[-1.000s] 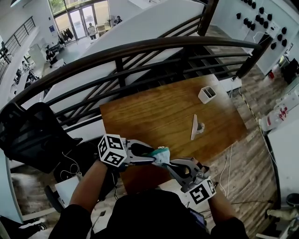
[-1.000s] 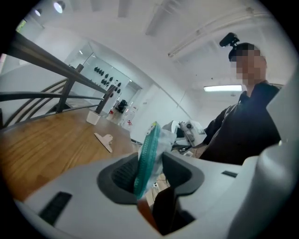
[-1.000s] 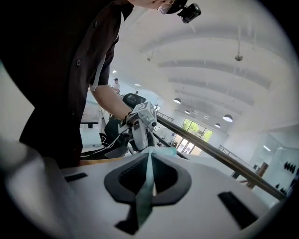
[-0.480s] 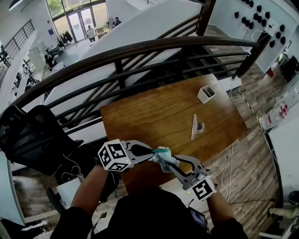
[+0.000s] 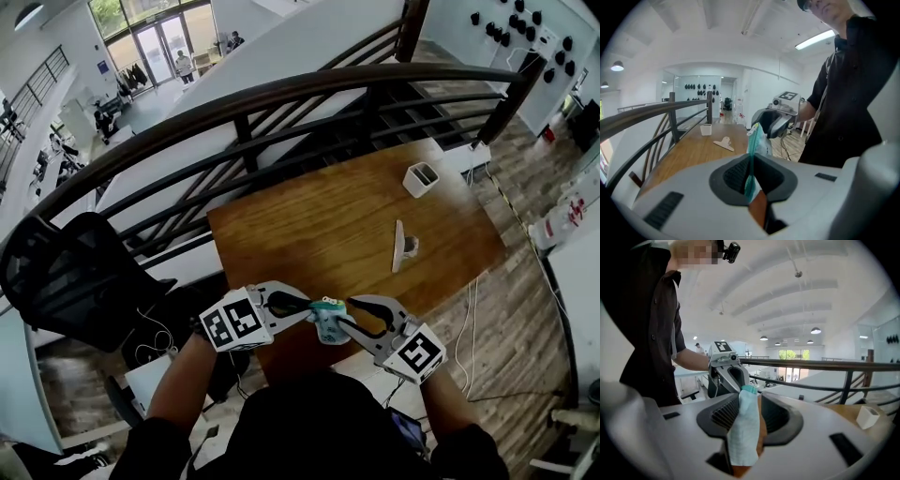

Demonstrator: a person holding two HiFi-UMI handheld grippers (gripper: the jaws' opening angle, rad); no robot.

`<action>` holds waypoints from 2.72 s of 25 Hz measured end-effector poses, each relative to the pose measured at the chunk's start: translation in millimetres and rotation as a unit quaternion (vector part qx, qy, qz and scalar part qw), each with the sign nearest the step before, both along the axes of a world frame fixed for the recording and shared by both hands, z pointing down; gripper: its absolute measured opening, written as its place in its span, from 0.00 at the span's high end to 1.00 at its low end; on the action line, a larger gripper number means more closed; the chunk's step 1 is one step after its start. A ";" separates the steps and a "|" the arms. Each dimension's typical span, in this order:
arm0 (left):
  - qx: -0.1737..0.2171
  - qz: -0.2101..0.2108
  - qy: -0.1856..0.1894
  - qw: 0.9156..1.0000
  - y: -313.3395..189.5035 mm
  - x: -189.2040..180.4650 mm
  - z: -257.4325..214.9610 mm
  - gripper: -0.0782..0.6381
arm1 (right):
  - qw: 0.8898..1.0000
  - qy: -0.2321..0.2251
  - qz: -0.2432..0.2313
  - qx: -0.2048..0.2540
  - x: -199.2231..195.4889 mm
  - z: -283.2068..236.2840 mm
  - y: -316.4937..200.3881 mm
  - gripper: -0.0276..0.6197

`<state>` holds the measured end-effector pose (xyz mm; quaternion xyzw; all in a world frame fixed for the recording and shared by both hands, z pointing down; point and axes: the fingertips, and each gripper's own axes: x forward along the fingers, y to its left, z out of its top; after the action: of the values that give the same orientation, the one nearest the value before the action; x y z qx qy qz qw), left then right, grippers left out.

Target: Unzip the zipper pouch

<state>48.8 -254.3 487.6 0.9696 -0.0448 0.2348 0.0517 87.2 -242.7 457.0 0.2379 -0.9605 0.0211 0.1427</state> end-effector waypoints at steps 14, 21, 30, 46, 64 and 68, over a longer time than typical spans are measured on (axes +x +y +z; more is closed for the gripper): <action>-0.025 0.012 -0.001 1.000 14.9 -6.6 4.8 0.85 | 0.995 -0.020 -0.032 -0.087 -14.3 11.8 10.7 0.90; -0.132 -0.025 0.092 0.987 13.1 -8.1 -9.9 0.71 | 0.999 -0.002 -0.028 -0.045 -11.0 7.9 14.0 0.92; -0.277 -0.031 0.184 0.943 19.6 6.8 -33.1 0.73 | 0.998 0.043 -0.038 0.000 -12.1 7.6 18.2 0.92; -0.387 -0.101 0.165 0.901 14.0 11.9 -9.1 0.74 | 0.977 0.180 -0.047 0.099 -17.0 20.4 21.8 0.93; -0.385 -0.119 0.150 0.903 24.8 5.1 -0.8 0.80 | 0.968 0.220 -0.044 0.110 -22.8 34.6 28.1 0.93; -0.380 -0.120 0.146 0.906 25.4 7.6 1.7 0.82 | 0.969 0.219 -0.043 0.105 -21.6 37.3 28.3 0.93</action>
<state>56.4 -228.9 489.3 0.8875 -0.0600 0.0815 0.4496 65.7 -214.4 494.3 0.2092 -0.9121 -0.1388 0.3243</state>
